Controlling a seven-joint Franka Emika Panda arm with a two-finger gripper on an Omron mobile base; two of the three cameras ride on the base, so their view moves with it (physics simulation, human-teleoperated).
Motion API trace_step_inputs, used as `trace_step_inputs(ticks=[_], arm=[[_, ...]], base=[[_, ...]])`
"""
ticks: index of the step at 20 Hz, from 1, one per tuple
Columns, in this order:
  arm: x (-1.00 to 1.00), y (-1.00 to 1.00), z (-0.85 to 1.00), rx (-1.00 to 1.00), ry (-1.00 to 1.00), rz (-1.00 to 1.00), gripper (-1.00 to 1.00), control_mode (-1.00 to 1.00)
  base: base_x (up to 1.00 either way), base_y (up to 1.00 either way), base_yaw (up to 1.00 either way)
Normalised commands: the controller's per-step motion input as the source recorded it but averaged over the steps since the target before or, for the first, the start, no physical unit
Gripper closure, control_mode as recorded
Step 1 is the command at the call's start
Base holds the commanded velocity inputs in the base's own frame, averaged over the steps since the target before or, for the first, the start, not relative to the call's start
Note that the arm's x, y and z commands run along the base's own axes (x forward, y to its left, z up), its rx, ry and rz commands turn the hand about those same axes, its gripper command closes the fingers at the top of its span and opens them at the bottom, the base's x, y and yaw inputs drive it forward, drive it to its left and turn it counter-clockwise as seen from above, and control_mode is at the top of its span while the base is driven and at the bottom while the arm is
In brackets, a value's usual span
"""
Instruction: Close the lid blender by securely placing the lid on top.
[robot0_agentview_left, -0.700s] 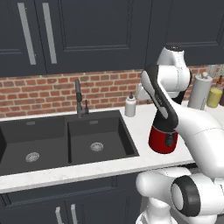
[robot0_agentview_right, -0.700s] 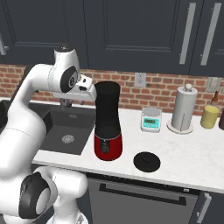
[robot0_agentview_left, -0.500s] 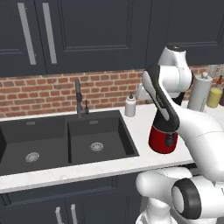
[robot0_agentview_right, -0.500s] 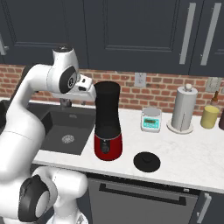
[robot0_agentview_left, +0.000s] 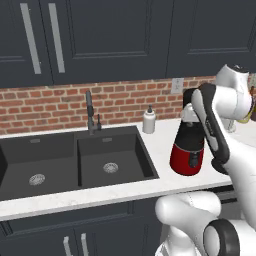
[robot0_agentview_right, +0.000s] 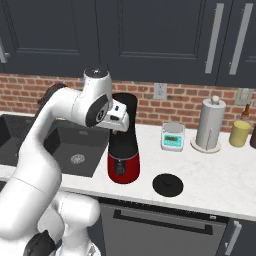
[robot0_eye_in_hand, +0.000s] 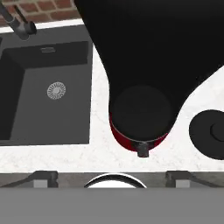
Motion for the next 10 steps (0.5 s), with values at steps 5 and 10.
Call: trace_step_inputs(ticks=[5,10], arm=[[-0.58,-1.00,-0.14,0.23,-0.06,-0.18,-1.00,-1.00],[-0.12,-1.00,-0.15,0.21,0.03,-0.24,-1.00,-1.00]], base=[[0.00,0.00,0.00],[0.00,0.00,0.00]])
